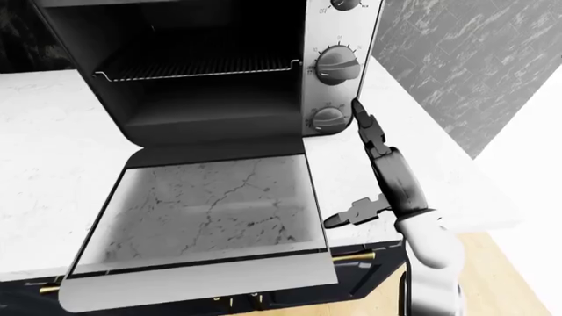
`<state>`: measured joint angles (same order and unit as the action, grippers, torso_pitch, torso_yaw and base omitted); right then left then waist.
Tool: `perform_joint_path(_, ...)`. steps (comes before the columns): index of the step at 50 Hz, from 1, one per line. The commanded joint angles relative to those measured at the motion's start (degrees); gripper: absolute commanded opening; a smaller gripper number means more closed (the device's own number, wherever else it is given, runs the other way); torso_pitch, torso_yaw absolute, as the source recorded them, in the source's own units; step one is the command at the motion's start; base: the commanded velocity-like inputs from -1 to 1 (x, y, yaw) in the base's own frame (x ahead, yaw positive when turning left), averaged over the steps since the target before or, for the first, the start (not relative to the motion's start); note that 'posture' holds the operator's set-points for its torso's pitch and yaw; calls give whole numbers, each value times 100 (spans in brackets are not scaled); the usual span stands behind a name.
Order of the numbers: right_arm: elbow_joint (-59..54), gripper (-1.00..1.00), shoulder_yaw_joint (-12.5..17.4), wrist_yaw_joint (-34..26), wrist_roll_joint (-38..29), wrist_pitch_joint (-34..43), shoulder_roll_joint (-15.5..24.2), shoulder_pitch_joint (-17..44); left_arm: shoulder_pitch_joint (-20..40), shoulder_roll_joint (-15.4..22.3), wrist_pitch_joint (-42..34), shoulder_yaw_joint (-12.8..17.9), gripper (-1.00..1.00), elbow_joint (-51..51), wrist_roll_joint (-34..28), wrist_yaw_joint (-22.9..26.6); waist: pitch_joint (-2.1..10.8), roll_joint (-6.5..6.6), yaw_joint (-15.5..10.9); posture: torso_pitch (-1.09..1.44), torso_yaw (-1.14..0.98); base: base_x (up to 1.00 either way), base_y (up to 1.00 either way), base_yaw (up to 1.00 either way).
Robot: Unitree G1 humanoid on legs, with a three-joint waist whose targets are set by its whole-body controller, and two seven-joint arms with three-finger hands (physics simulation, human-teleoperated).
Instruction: Close the toaster oven door.
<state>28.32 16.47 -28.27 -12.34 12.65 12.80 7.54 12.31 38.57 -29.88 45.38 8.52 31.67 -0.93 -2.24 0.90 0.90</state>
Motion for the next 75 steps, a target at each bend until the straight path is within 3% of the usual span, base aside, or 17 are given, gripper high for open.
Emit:
perform_joint_path(1,172,100,-76,-68,-5,-160,2,38,101,154,178,89,100,180,7,14,86,40,-5,0,0,0,0,0)
perform_joint_path(20,841,100,-515,-246,-11,180,-431,-231,103,162,168,97,100,177,11,7,108,44,26,0,0,0,0,0)
perform_joint_path(23,1124,100,-583,-93,176,607,-547,-76,102,163,174,94,100,169,7,7,101,55,34,0,0,0,0,0)
perform_joint_path(25,1441,100,-544,279,632,1396,-776,187,102,163,181,93,100,161,2,8,95,68,39,0,0,0,0,0)
perform_joint_path(27,1609,100,-686,600,911,1746,-848,209,96,153,196,87,100,155,-5,12,91,87,45,0,0,0,0,0)
perform_joint_path(36,1860,100,-1113,1105,1133,1872,-818,82,89,159,206,102,100,142,-4,21,64,145,94,0,0,0,0,0)
perform_joint_path(50,2461,100,-1631,1272,1033,2261,-976,-62,76,169,206,124,100,142,0,32,37,222,188,0,0,0,0,0)
perform_joint_path(63,2765,100,-1749,1414,1151,2639,-1036,-14,86,213,195,154,100,118,19,31,21,244,192,0,0,0,0,0)
perform_joint_path(75,2569,100,-1413,2052,1276,2677,-1025,553,78,210,217,148,100,102,10,36,11,260,160,0,0,0,0,0)
